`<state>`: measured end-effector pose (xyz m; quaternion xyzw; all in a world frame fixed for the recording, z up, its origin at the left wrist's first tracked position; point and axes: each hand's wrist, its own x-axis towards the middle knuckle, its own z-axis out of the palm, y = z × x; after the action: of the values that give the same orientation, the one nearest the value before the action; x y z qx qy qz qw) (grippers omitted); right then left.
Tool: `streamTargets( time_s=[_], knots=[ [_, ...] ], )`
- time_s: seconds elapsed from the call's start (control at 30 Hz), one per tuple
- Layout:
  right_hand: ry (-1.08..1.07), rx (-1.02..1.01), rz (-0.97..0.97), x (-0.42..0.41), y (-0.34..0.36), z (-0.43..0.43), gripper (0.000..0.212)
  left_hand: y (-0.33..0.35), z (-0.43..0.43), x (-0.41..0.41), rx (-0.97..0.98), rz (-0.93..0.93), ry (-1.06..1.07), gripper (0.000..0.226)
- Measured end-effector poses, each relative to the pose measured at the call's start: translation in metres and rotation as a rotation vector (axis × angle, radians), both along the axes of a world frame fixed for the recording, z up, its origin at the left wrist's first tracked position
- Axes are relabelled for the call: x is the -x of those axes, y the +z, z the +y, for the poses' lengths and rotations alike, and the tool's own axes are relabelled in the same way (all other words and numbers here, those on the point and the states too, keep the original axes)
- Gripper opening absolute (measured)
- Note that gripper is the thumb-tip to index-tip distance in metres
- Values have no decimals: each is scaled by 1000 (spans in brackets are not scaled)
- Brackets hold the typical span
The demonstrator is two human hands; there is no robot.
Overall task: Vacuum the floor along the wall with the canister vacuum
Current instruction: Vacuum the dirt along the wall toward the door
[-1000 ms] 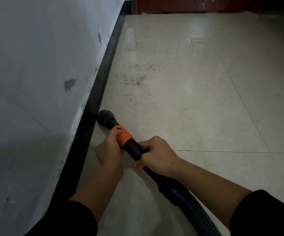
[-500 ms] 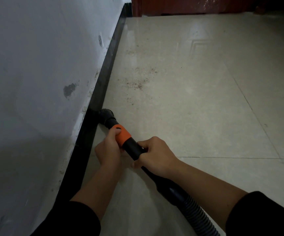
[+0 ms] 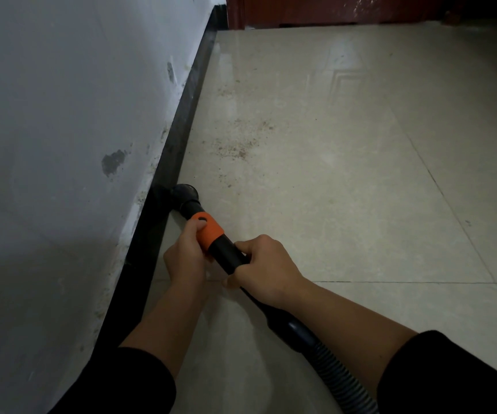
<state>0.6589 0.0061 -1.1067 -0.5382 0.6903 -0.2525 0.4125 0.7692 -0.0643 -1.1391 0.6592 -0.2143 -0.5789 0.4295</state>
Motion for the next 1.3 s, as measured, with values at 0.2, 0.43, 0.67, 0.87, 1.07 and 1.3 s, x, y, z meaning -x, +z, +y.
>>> streamTargets(
  time_s=[0.2, 0.43, 0.67, 0.87, 1.07, 1.3],
  knots=[
    [-21, 20, 39, 6, -2, 6, 18, 0, 5, 5, 1, 28, -36, 23],
    [-56, 14, 76, 22, 6, 18, 16, 8, 17, 25, -10, 79, -61, 25],
    [-79, -5, 77, 41, 13, 31, 19, 12, 26, 47, -2, 143, -98, 16],
    [-105, -5, 92, 54, 17, 41, 19, 14, 33, 61, -15, 168, -135, 22],
    [-117, -23, 104, 60, 20, 51, 20, 15, 43, 65, -20, 201, -157, 35],
    [-107, -46, 57, 57, 21, 65, 22, 18, 58, 59, -21, 149, -191, 9]
  ],
)
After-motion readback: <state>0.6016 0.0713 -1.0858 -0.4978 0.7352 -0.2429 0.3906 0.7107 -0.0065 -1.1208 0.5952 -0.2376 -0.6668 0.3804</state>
